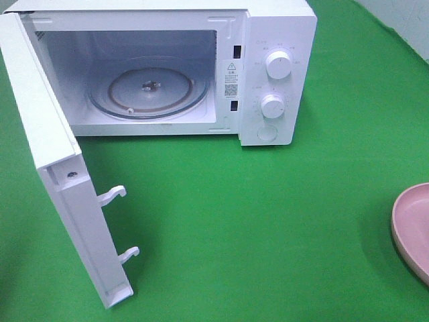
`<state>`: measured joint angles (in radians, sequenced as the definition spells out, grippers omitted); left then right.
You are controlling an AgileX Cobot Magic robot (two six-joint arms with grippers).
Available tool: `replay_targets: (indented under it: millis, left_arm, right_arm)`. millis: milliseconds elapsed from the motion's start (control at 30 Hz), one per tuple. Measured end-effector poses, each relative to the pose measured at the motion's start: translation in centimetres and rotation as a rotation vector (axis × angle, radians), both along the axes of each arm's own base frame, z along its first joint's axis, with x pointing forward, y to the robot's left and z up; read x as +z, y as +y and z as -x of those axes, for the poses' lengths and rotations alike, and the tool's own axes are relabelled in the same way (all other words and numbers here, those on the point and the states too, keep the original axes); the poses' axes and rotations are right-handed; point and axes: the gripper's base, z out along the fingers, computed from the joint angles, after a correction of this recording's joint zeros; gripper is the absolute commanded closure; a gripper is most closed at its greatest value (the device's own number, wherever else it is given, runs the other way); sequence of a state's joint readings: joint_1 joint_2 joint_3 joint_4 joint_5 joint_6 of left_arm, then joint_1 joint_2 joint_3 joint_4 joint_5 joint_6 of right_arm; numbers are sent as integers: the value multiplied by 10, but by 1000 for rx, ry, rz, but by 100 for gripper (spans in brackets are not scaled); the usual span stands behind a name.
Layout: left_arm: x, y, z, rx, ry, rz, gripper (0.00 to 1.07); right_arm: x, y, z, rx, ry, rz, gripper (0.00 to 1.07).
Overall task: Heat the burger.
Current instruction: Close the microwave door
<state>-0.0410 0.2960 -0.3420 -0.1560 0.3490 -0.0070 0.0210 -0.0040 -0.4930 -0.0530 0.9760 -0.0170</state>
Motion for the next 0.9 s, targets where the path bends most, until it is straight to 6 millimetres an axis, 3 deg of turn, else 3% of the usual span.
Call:
replay_targets:
  millis: [233, 267, 367, 700, 900]
  left_arm:
    - [-18, 2, -13, 27, -36, 3, 107]
    - [-30, 3, -19, 44, -55, 3, 107]
    - [-40, 4, -24, 56, -55, 1, 107]
    - [-52, 5, -49, 78, -4, -19, 107]
    - [-70, 4, -72, 62, 80, -83, 107]
  right_arm:
    - [0, 0, 0, 0, 0, 0, 31]
    - [0, 0, 0, 0, 0, 0, 31]
    - [0, 0, 0, 0, 0, 0, 31]
    - [0, 0, 0, 0, 0, 0, 31]
    - [0, 0, 0, 0, 0, 0, 31]
